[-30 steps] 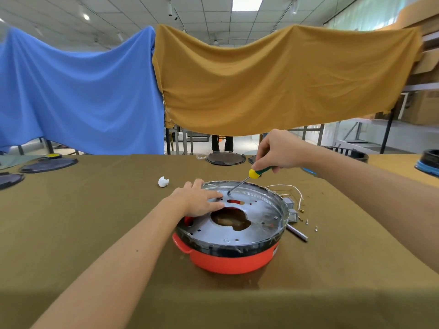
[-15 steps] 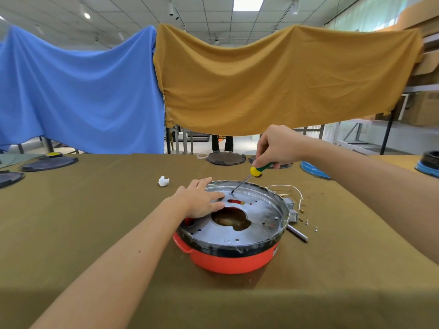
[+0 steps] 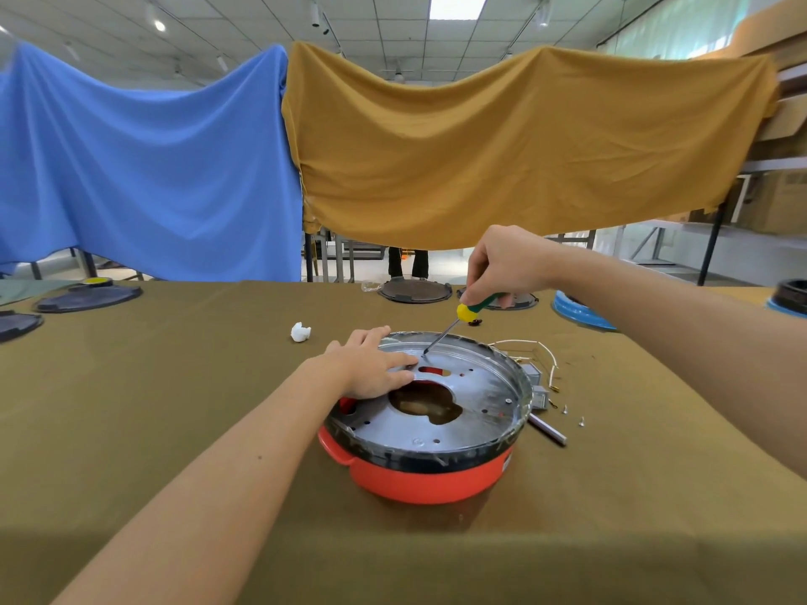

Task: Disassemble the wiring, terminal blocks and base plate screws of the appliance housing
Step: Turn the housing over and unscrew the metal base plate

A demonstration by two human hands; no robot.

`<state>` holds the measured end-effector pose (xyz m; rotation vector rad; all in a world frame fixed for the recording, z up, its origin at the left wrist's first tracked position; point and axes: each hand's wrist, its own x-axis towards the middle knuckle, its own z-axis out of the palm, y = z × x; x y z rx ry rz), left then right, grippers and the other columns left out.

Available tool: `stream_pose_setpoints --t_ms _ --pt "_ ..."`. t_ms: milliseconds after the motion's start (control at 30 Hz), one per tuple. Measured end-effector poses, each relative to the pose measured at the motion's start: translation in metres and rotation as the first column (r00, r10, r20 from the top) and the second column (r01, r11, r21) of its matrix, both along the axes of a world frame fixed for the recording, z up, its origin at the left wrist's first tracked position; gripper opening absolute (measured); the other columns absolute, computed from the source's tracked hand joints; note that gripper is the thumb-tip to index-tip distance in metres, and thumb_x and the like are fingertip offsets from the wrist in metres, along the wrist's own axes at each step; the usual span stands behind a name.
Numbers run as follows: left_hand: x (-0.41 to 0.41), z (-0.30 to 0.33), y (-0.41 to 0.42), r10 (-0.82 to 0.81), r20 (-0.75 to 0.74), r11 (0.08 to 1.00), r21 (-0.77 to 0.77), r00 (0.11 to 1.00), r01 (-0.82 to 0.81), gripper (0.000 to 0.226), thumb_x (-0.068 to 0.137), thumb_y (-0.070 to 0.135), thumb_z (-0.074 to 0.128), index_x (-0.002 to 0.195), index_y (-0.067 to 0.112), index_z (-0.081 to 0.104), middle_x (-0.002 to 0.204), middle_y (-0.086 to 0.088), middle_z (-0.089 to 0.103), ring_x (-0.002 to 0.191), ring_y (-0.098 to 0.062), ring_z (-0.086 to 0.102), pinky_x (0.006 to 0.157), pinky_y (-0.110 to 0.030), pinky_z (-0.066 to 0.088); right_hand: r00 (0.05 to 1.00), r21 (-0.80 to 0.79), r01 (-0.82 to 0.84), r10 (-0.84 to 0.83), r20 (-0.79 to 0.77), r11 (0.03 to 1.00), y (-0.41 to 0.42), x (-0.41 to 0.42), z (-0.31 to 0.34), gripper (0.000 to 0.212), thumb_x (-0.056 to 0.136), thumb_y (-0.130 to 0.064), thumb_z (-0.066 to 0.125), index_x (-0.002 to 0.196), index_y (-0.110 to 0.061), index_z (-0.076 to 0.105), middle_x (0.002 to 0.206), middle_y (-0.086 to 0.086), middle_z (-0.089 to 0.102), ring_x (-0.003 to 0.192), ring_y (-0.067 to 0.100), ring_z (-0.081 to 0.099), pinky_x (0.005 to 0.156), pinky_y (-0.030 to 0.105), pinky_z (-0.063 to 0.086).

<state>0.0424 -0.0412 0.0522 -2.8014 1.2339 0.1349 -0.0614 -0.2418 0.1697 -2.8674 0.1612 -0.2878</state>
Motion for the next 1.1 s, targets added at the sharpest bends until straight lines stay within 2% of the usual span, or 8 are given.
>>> stream_pose_setpoints --t_ms 300,433,600,700,800,900,1000,1100 --pt "-0.003 0.002 0.0 0.007 -0.003 1.0 0.007 1.0 -0.007 0.048 0.099 0.064 0.025 0.147 0.057 0.023 0.165 0.004 -0.008 0.15 -0.028 -0.006 0.115 -0.06 0.01 0.996 -0.031 -0.001 -0.002 -0.087 1.0 0.009 0.007 0.012 0.018 0.083 -0.026 0.08 0.085 -0.009 0.074 0.08 0.009 0.075 0.055 0.012 0.066 0.052 0.02 0.052" --pt "-0.004 0.004 0.0 0.006 -0.026 1.0 -0.01 1.0 -0.006 0.047 0.099 0.063 0.026 0.146 0.057 0.025 0.164 0.006 -0.007 0.15 -0.026 -0.006 0.116 -0.059 0.011 0.991 -0.006 0.02 -0.02 -0.133 1.0 0.026 0.02 0.032 0.014 0.083 -0.015 0.071 0.086 -0.001 0.072 0.069 0.007 0.068 0.055 0.016 0.059 0.05 0.02 0.047" --pt "-0.002 0.009 -0.003 -0.018 -0.052 1.0 -0.006 0.998 0.017 0.046 0.099 0.06 0.033 0.144 0.053 0.031 0.161 0.001 0.004 0.147 -0.031 0.004 0.116 -0.059 0.019 0.992 0.07 0.016 -0.024 0.121 0.997 0.037 0.042 0.03 0.026 0.09 -0.025 0.073 0.097 -0.003 0.062 0.081 0.012 0.072 0.067 0.02 0.073 0.058 0.026 0.057" --pt "0.002 0.014 -0.005 -0.038 -0.079 0.999 -0.02 0.996 0.037 0.045 0.098 0.059 0.038 0.142 0.051 0.037 0.155 -0.002 0.014 0.143 -0.032 0.012 0.116 -0.057 0.022 0.982 -0.131 0.107 -0.084 0.168 0.986 0.038 0.05 0.021 0.038 0.1 -0.045 0.054 0.09 -0.009 0.052 0.078 0.007 0.064 0.067 0.025 0.069 0.054 0.033 0.053" --pt "0.004 0.008 -0.001 -0.068 -0.059 0.996 -0.057 0.996 0.064 0.045 0.097 0.062 0.037 0.141 0.052 0.037 0.155 0.0 0.014 0.143 -0.031 0.015 0.115 -0.056 0.025 0.97 -0.457 0.23 -0.161 0.185 0.859 0.039 0.056 0.028 0.051 0.103 -0.054 0.036 0.074 -0.013 0.046 0.074 0.003 0.052 0.063 0.019 0.051 0.051 0.03 0.034" --pt "0.006 0.002 0.001 -0.076 -0.011 0.995 -0.068 0.997 0.075 0.047 0.097 0.064 0.033 0.142 0.054 0.035 0.157 0.001 0.012 0.143 -0.03 0.017 0.113 -0.053 0.029 0.978 -0.549 0.211 -0.176 0.115 0.809 0.041 0.066 0.036 0.042 0.104 -0.044 0.038 0.083 -0.011 0.053 0.077 0.002 0.052 0.066 0.018 0.05 0.054 0.031 0.034" --pt "0.006 0.002 0.0 -0.082 0.012 0.995 -0.056 0.997 0.083 0.048 0.097 0.065 0.031 0.143 0.053 0.034 0.158 0.0 0.011 0.143 -0.031 0.018 0.111 -0.052 0.03 0.989 -0.46 0.113 -0.142 -0.028 0.88 0.042 0.07 0.045 0.037 0.104 -0.042 0.043 0.097 -0.008 0.057 0.086 0.005 0.057 0.077 0.022 0.054 0.066 0.032 0.042" --pt "0.006 0.002 0.0 -0.081 0.008 0.995 -0.053 0.997 0.081 0.048 0.097 0.065 0.031 0.143 0.053 0.034 0.158 0.001 0.01 0.143 -0.032 0.018 0.111 -0.053 0.03 0.98 -0.39 0.045 -0.116 -0.159 0.92 0.044 0.067 0.055 0.046 0.103 -0.045 0.047 0.113 -0.001 0.057 0.094 0.015 0.059 0.078 0.026 0.054 0.064 0.029 0.045"
